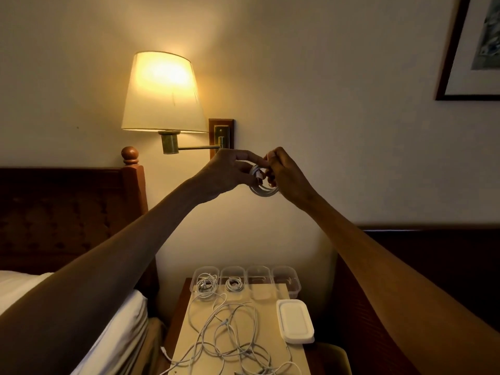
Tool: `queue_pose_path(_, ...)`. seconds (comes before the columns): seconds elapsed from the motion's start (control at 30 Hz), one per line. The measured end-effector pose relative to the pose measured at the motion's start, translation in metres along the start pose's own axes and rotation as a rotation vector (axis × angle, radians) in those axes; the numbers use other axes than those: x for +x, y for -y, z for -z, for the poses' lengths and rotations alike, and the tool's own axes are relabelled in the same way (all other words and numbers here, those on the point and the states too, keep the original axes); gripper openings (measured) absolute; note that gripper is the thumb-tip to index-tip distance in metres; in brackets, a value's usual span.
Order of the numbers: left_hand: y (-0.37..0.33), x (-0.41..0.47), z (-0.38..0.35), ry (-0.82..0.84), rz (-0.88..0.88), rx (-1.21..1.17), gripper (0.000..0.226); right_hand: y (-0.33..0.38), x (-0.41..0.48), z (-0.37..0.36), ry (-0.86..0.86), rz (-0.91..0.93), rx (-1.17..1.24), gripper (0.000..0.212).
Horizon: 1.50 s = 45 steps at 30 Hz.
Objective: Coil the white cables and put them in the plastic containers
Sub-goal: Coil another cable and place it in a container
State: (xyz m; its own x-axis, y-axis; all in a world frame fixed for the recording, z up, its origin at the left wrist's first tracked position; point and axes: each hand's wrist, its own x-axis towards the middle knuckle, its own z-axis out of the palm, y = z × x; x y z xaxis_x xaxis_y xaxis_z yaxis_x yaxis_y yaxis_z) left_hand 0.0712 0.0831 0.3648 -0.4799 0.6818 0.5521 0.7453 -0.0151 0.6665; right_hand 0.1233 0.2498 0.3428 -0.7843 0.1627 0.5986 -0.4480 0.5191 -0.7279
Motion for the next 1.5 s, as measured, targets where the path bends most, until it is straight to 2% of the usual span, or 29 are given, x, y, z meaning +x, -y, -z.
queue_pose_path(0.1,0.001,0.0,-0.007,-0.091,-0.219,0.283,0.028,0.001,0.004,0.004,-0.006,-0.072,0.049,0.03)
queue_pose_path(0.23,0.006,0.004,-0.014,-0.37,-0.359,0.556,0.017,-0.001,0.007,0.002,-0.008,-0.133,0.131,0.036)
queue_pose_path(0.33,0.006,0.005,-0.018,-0.397,-0.47,0.607,0.013,-0.003,0.008,-0.003,-0.078,-0.116,0.153,0.038)
queue_pose_path(0.43,0.007,0.001,-0.019,-0.394,-0.515,0.684,0.019,-0.006,0.007,-0.007,-0.099,-0.099,0.138,0.038)
queue_pose_path(0.53,0.007,-0.005,-0.021,-0.418,-0.526,0.653,0.034,-0.007,0.005,-0.009,-0.095,-0.096,0.126,0.038)
queue_pose_path(0.63,0.013,-0.004,-0.02,-0.524,-0.529,0.57,0.031,-0.006,0.002,-0.013,-0.06,-0.087,0.122,0.043)
queue_pose_path(0.77,0.022,-0.005,-0.018,-0.728,-0.373,0.386,0.028,-0.003,0.0,-0.022,-0.006,-0.05,0.075,0.042)
queue_pose_path(0.83,0.023,-0.005,-0.017,-0.776,-0.308,0.337,0.026,-0.002,-0.002,-0.026,0.032,-0.048,0.076,0.043)
queue_pose_path(0.93,0.02,-0.004,-0.008,-0.677,-0.177,0.283,0.026,-0.007,-0.004,-0.026,0.112,-0.077,0.063,0.043)
queue_pose_path(1.03,0.018,-0.004,0.011,-0.432,-0.06,0.183,0.022,-0.011,-0.006,-0.019,0.206,-0.142,0.144,0.037)
queue_pose_path(1.1,0.016,-0.007,0.024,-0.29,-0.032,0.124,0.017,-0.011,-0.006,-0.012,0.269,-0.144,0.138,0.032)
queue_pose_path(1.2,0.008,-0.008,0.038,-0.168,-0.061,0.179,0.015,-0.01,-0.006,-0.009,0.273,-0.101,0.014,0.027)
queue_pose_path(1.27,0.001,-0.006,0.042,-0.125,-0.084,0.241,0.017,-0.012,-0.005,-0.011,0.241,-0.071,-0.052,0.023)
queue_pose_path(1.33,-0.004,-0.003,0.043,-0.112,-0.135,0.311,0.016,-0.016,-0.006,-0.014,0.228,-0.07,-0.019,0.026)
queue_pose_path(1.4,-0.006,0.0,0.041,-0.147,-0.189,0.376,0.015,-0.017,-0.007,-0.015,0.239,-0.083,0.029,0.03)
queue_pose_path(1.5,0.001,0.001,0.045,-0.246,-0.332,0.649,0.012,-0.015,-0.009,-0.016,0.272,-0.074,0.039,0.032)
